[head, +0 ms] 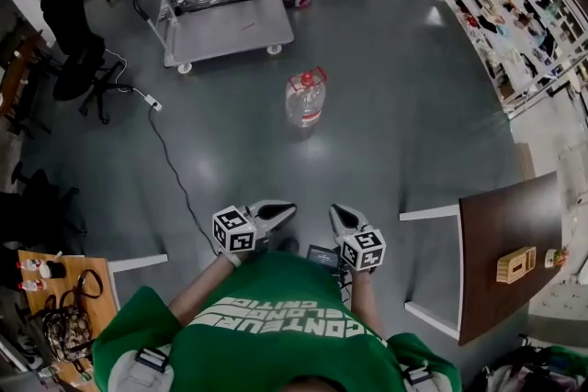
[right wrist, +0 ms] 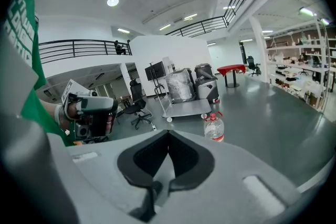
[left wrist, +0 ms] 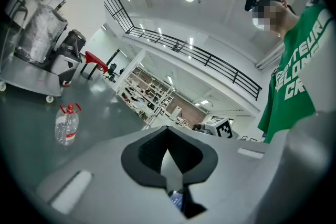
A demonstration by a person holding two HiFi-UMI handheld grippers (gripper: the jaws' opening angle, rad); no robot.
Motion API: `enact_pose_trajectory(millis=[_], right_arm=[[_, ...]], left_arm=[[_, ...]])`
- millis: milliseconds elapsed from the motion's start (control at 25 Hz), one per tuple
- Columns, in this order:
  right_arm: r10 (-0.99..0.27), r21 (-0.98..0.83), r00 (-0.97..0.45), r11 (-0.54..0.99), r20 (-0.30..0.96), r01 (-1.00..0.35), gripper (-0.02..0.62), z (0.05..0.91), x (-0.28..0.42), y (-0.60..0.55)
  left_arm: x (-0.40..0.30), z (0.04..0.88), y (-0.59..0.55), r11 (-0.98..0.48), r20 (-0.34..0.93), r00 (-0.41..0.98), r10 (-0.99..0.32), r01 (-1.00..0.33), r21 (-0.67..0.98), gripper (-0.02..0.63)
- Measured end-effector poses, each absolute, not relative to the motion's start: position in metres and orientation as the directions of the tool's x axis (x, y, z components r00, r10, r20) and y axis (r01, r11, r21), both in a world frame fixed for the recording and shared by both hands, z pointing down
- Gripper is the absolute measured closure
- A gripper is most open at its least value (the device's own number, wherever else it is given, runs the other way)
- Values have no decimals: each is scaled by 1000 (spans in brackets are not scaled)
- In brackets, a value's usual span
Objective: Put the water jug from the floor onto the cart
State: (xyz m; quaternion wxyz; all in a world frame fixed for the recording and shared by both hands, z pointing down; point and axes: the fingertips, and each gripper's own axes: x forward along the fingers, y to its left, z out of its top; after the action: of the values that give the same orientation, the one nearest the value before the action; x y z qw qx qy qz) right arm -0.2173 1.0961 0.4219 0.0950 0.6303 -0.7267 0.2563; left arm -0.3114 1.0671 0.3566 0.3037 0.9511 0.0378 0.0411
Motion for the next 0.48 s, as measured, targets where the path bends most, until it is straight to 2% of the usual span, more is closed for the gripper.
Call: enact_pose_trajectory(millis=[480], right_arm=[[-869,-233,-146,37,473,-972,602,419,-216,1068]], left_arm=[[-308,362,1040,-827,68,986,152,90,555,597]])
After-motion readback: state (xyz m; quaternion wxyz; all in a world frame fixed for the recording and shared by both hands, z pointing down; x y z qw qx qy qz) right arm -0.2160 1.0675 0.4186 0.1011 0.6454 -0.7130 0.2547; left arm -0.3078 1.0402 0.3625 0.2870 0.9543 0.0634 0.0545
